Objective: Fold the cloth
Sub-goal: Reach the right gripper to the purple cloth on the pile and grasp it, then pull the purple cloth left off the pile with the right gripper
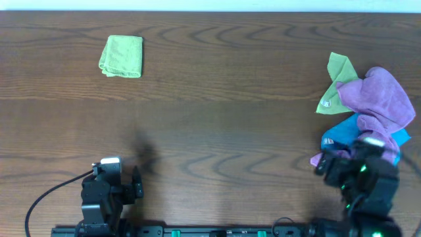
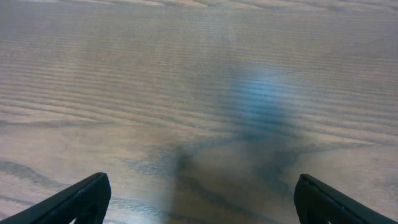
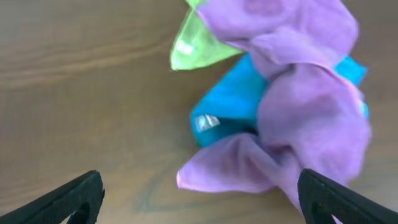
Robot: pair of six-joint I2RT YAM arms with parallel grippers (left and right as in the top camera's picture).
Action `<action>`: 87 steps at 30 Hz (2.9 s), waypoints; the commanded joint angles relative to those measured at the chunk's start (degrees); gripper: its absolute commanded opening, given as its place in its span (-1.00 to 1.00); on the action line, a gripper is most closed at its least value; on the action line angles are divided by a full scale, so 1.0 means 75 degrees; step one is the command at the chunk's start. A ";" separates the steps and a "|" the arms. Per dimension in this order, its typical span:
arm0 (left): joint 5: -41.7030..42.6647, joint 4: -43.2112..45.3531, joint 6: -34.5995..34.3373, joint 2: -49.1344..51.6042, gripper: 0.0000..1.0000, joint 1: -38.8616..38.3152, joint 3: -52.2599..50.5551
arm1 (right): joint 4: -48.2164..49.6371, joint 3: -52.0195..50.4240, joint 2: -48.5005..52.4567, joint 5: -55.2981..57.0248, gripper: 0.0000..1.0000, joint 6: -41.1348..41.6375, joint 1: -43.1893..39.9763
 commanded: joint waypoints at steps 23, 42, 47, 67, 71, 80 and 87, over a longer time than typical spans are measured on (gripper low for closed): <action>-0.0087 -0.0364 0.0204 -0.0050 0.91 -0.0035 -0.0085 | -0.2215 0.4421 0.5957 0.1250 0.98 0.1332 -0.1757; -0.0087 -0.0364 0.0204 -0.0050 0.91 -0.0035 -0.0085 | -0.0117 0.4403 0.7801 0.0609 0.99 -0.0402 -0.1807; -0.0087 -0.0364 0.0204 -0.0050 0.90 -0.0038 -0.0085 | 0.0052 0.4403 0.8279 0.0472 0.98 -0.0428 -0.1821; -0.0087 -0.0364 0.0204 -0.0050 0.91 -0.0038 -0.0085 | 0.0303 0.4406 0.8760 0.0501 -0.97 -0.0425 -0.1845; -0.0087 -0.0367 0.0204 -0.0050 0.90 -0.0038 -0.0085 | 0.0087 0.4406 0.7947 0.0498 -0.98 -0.0425 -0.1792; -0.0087 -0.0364 0.0204 -0.0050 0.90 -0.0035 -0.0085 | -0.1279 0.4406 0.6024 -0.0122 -0.98 -0.0571 -0.1285; -0.0087 -0.0364 0.0204 -0.0050 0.91 -0.0035 -0.0085 | -0.2200 0.4406 0.5013 -0.0682 -0.97 -0.0679 -0.0149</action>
